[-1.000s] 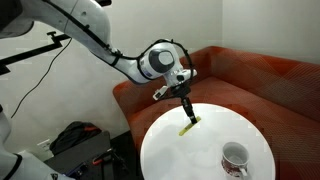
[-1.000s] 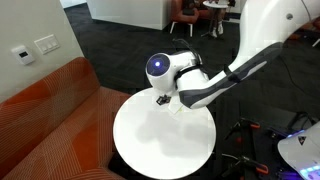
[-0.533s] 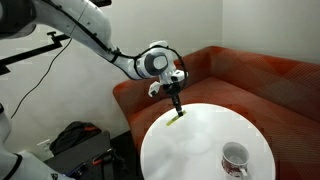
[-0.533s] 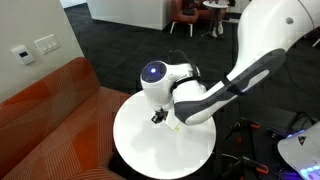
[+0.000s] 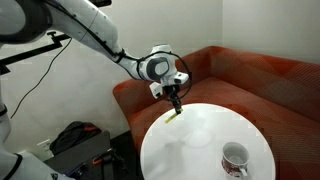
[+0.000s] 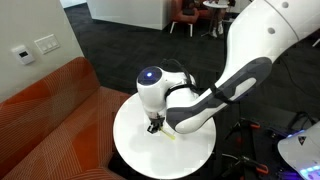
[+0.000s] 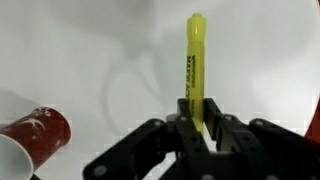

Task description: Remove the highlighter from the mug cup and place it on the table

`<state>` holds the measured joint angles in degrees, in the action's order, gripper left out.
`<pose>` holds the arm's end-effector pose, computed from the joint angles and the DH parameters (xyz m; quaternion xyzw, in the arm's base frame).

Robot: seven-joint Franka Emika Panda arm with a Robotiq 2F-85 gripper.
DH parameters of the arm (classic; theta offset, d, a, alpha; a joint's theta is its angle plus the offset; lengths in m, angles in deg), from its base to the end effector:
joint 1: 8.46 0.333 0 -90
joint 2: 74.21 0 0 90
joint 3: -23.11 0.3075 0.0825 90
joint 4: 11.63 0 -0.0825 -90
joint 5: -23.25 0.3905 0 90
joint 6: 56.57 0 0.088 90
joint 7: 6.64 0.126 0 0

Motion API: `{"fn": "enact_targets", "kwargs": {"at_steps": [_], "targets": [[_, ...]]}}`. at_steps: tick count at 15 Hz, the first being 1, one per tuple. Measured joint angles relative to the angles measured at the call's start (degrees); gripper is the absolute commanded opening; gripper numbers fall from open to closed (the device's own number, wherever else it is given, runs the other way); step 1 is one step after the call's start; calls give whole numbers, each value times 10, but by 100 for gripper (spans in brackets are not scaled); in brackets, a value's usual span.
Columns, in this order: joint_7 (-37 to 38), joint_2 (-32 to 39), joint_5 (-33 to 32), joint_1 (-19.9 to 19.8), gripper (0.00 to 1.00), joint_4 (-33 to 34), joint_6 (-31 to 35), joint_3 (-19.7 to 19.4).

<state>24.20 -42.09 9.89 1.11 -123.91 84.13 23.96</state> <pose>0.5982 0.1073 0.1489 0.9935 -0.0861 -0.0062 0.0737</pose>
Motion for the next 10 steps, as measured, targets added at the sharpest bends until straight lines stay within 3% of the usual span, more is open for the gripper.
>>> {"fn": "enact_targets", "kwargs": {"at_steps": [3,10], "targets": [[-38,34,33,-1,5,10,44,0],[-140,95,121,-9,5,56,41,9]]}}
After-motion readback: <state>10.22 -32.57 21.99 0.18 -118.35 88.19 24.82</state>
